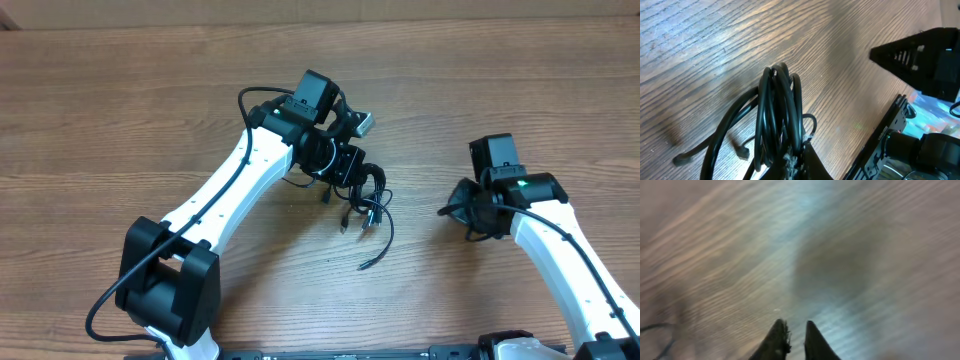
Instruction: Untangle cables
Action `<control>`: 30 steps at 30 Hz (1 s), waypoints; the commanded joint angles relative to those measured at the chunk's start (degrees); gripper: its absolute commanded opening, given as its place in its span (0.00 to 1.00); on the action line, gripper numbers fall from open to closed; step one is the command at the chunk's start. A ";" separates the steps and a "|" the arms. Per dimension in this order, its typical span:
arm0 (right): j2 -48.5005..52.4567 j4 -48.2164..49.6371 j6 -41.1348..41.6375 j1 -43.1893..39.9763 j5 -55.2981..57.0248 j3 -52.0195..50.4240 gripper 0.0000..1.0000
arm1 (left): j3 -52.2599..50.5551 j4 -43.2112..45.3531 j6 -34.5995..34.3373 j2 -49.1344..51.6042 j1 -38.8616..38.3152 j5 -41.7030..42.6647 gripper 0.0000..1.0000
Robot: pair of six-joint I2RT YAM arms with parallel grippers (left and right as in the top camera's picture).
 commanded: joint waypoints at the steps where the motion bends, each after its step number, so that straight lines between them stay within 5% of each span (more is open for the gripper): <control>1: -0.15 2.34 -13.03 0.13 -13.70 1.51 0.23 | 1.09 0.11 5.07 -1.22 -0.07 8.26 0.04; 7: -0.15 2.58 -28.35 0.13 -29.24 1.51 0.44 | 1.07 0.11 11.45 -1.25 1.29 22.77 0.04; 30: -0.15 11.78 -23.15 0.13 -28.70 1.51 0.51 | 1.07 -0.72 8.28 -1.22 5.66 38.16 0.04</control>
